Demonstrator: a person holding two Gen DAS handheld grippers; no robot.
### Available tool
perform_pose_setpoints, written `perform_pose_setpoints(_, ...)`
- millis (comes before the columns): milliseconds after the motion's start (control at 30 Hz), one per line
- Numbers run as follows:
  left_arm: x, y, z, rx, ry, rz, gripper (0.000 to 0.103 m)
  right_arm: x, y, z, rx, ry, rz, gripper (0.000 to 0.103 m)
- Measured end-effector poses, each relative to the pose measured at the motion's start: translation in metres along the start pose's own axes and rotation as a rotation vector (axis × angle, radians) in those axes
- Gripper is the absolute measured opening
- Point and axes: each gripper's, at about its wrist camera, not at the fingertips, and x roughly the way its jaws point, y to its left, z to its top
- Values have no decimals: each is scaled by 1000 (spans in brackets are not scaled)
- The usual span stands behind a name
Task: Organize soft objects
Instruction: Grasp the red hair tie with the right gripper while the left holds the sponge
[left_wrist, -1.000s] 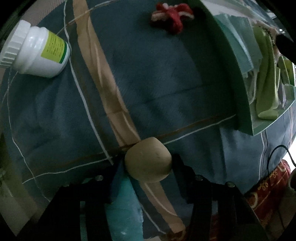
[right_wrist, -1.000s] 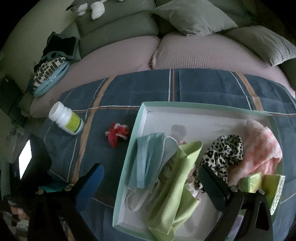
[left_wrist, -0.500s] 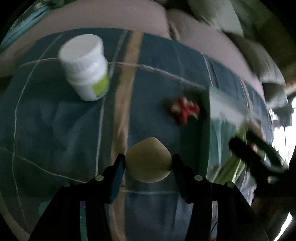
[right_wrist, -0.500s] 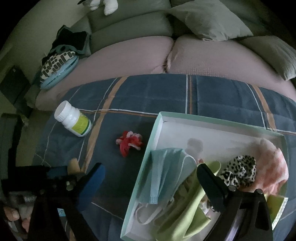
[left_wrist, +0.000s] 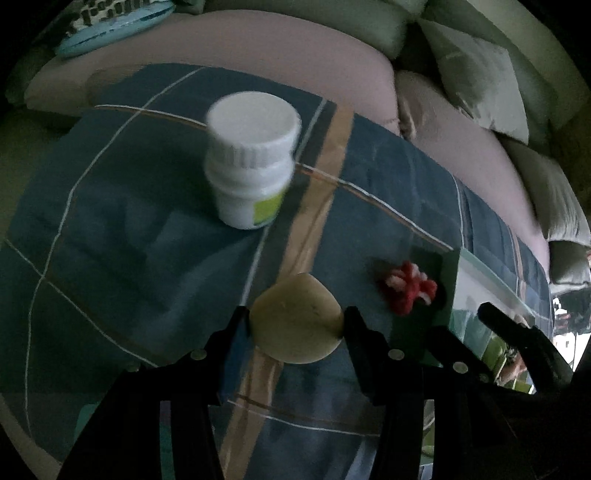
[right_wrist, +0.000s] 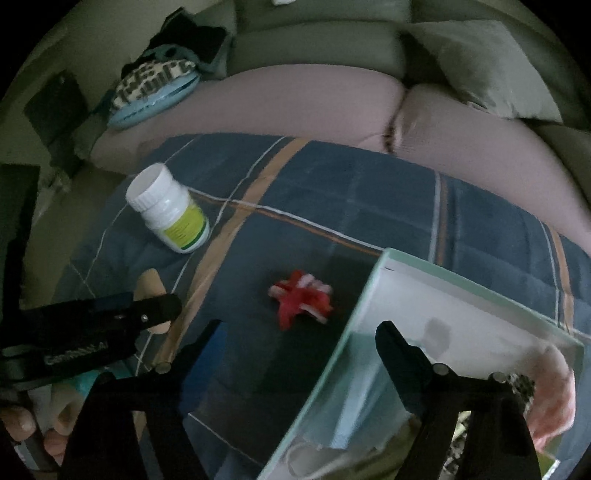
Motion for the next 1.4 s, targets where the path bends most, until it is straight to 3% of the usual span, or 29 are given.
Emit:
perform_pose_setpoints(133, -4, 9, 4, -22, -28, 21, 53, 15, 8, 5, -40, 25, -8, 81)
perform_pose_setpoints(667, 2, 25, 5, -67, -16, -24, 53, 52, 10, 19, -68, 89, -62, 73)
perform_pose_setpoints(867, 0, 24, 5, -60, -18, -30, 53, 61, 21, 20, -133, 105, -136, 70)
perform_pose_setpoints(1200, -1, 20, 6, -48, -15, -34, 53, 64, 13, 16, -98, 124, -140, 45)
perform_pose_setpoints(1400, -4, 17, 6, -35, -24, -42, 53, 43, 8, 12, -58, 76, -111, 43)
